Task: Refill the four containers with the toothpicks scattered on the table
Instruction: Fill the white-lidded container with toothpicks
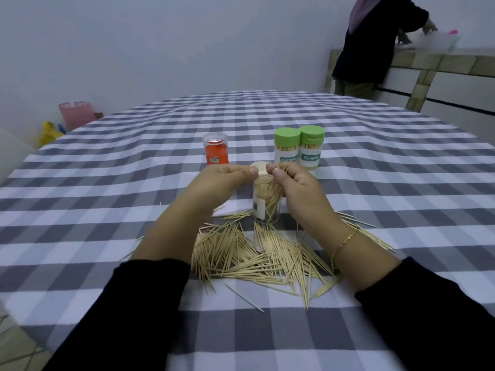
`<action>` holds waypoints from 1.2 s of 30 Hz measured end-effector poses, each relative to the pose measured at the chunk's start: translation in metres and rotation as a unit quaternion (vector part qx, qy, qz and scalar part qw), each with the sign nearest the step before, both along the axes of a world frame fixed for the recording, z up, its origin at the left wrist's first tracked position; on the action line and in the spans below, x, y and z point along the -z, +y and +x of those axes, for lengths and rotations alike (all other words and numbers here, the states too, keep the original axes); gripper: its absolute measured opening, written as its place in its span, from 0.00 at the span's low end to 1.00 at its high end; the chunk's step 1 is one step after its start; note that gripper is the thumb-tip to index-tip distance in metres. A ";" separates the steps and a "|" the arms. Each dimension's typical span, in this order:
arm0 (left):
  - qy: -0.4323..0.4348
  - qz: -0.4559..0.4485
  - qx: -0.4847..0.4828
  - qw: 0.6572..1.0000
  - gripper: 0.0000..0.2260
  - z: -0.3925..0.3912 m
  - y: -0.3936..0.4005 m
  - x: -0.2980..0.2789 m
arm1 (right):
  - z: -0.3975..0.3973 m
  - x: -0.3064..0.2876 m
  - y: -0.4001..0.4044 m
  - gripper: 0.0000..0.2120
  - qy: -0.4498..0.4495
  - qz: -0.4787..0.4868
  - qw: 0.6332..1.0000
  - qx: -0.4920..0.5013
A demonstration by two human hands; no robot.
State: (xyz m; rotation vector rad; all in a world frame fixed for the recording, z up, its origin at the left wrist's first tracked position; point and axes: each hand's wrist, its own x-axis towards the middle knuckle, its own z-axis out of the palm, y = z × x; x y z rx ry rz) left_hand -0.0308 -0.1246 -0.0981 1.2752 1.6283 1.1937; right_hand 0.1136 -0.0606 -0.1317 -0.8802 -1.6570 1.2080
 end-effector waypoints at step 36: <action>0.387 -0.220 0.039 0.895 0.11 -0.017 -0.011 0.001 | 0.008 0.002 -0.010 0.35 -0.265 0.147 0.951 -0.056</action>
